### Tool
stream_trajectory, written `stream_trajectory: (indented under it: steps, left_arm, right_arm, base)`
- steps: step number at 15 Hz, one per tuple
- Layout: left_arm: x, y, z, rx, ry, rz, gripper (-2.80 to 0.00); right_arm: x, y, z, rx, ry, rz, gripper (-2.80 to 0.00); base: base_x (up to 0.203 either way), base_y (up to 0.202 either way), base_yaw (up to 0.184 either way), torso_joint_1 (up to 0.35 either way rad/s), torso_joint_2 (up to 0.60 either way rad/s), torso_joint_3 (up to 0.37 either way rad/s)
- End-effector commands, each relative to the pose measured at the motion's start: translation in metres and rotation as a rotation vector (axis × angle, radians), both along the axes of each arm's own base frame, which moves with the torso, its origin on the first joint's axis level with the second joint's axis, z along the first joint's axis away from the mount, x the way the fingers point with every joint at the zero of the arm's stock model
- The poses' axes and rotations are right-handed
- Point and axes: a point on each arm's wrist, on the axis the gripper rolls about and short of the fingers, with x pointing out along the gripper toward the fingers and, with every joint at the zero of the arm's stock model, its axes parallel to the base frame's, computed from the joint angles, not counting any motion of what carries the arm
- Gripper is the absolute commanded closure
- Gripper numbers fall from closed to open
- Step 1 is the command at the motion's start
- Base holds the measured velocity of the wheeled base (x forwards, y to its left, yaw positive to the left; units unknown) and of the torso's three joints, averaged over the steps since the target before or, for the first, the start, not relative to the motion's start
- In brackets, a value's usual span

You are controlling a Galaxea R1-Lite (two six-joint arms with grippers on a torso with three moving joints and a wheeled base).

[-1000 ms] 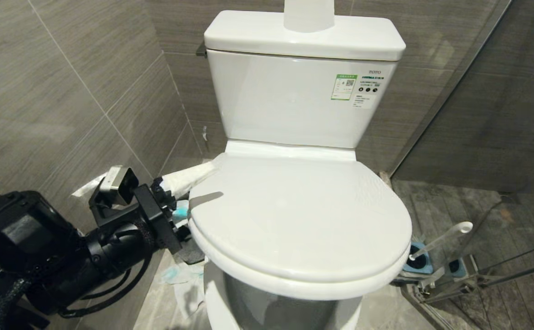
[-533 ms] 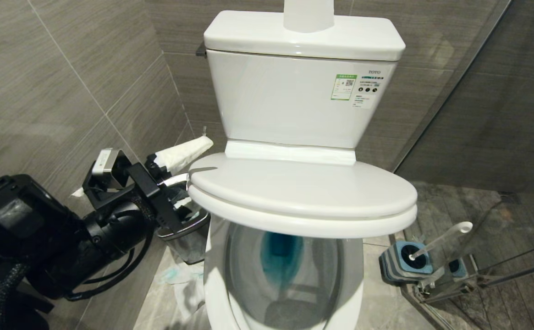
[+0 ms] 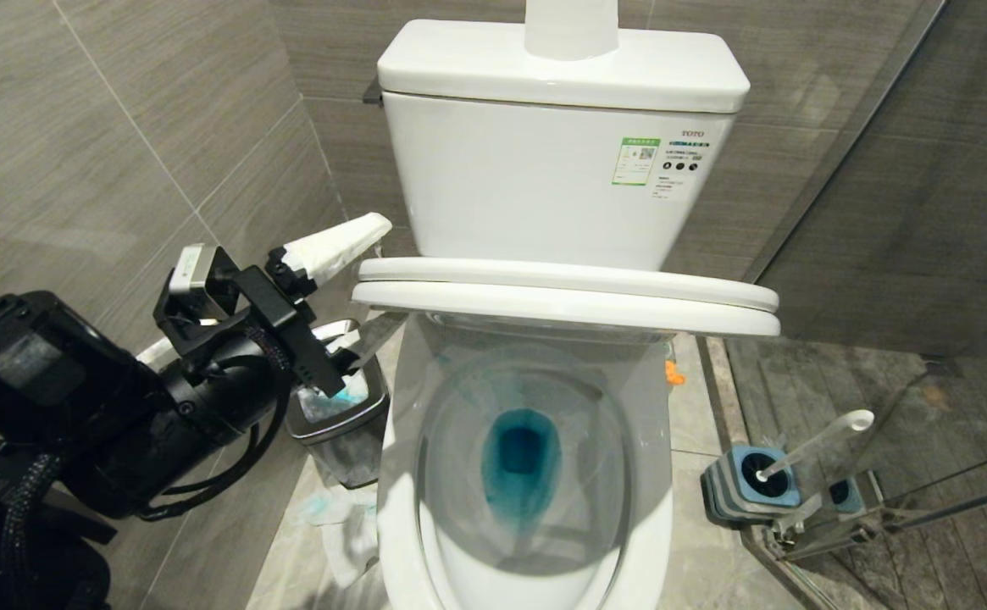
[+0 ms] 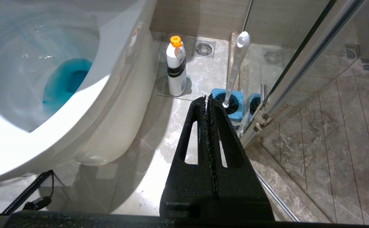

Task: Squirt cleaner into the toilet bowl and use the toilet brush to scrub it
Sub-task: Use the left hand to lift the toilet lid slightly

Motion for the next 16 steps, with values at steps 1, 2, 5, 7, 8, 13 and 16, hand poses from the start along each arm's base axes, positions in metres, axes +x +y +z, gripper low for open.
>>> stream_trajectory:
  steps: [1, 2, 5, 7, 8, 13, 16]
  left_arm:
    - [0.004, -0.003, 0.0, -0.008, 0.003, 0.0, -2.8]
    - [0.008, -0.004, 0.001, -0.015, -0.001, 0.011, -2.8]
    - [0.014, -0.007, 0.004, -0.033, -0.008, 0.036, -2.8]
    - [0.017, -0.008, 0.008, -0.055, -0.011, 0.041, -2.8]
    - [0.019, -0.009, 0.011, -0.07, -0.01, 0.047, -2.8]
    - [0.025, -0.012, 0.013, -0.088, -0.012, 0.061, -2.8]
    - [0.025, -0.014, 0.014, -0.093, -0.016, 0.056, -2.8]
  right_arm:
    - [0.0, 0.0, 0.0, 0.0, 0.003, 0.0, 0.0]
    - [0.0, 0.0, 0.0, 0.0, 0.003, 0.0, 0.0]
    - [0.0, 0.0, 0.0, 0.0, 0.001, 0.0, 0.0]
    - [0.0, 0.0, 0.0, 0.0, 0.003, 0.0, 0.0]
    - [0.0, 0.0, 0.0, 0.0, 0.001, 0.0, 0.0]
    - [0.0, 0.0, 0.0, -0.001, 0.001, 0.0, 0.0]
    - [0.0, 0.0, 0.0, 0.0, 0.002, 0.0, 0.0]
  base:
    - [0.0, 0.0, 0.0, 0.0, 0.0, 0.0]
    - [0.0, 0.0, 0.0, 0.0, 0.0, 0.0]
    - [0.0, 0.0, 0.0, 0.0, 0.0, 0.0]
    - [0.0, 0.0, 0.0, 0.0, 0.0, 0.0]
    - [0.0, 0.0, 0.0, 0.0, 0.0, 0.0]
    - [0.0, 0.0, 0.0, 0.0, 0.0, 0.0]
    - [0.0, 0.0, 0.0, 0.0, 0.0, 0.0]
